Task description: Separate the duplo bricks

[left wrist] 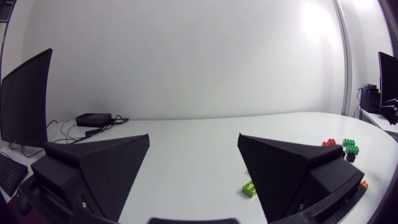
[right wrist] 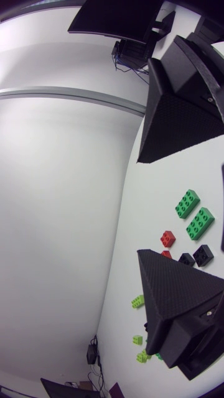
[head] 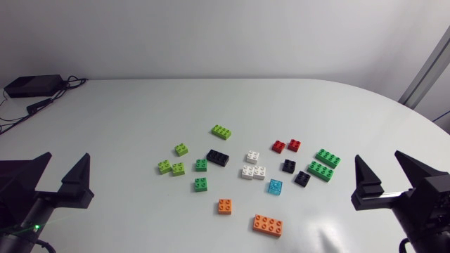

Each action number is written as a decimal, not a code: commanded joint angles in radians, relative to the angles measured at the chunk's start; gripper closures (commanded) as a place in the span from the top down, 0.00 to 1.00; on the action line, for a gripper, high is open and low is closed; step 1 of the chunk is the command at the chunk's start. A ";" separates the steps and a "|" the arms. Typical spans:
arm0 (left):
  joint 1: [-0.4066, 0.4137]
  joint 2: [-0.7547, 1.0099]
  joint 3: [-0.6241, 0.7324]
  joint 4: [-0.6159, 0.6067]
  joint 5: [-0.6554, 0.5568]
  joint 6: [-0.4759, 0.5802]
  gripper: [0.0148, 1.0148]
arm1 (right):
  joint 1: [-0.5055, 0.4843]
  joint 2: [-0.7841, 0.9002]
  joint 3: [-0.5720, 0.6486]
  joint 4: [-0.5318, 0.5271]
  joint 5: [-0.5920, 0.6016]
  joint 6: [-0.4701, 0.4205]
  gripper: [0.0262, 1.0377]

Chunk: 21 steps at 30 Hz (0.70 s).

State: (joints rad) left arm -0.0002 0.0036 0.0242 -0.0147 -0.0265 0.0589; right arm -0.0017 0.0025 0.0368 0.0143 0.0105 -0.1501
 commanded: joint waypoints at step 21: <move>-0.009 -0.014 -0.023 0.005 -0.001 -0.001 0.97 | -0.040 -0.007 -0.038 -0.014 0.002 -0.019 0.96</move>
State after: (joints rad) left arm -0.0013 0.0036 0.0242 -0.0147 -0.0265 0.0586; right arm -0.0376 0.0025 0.0372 0.0143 0.0101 -0.1570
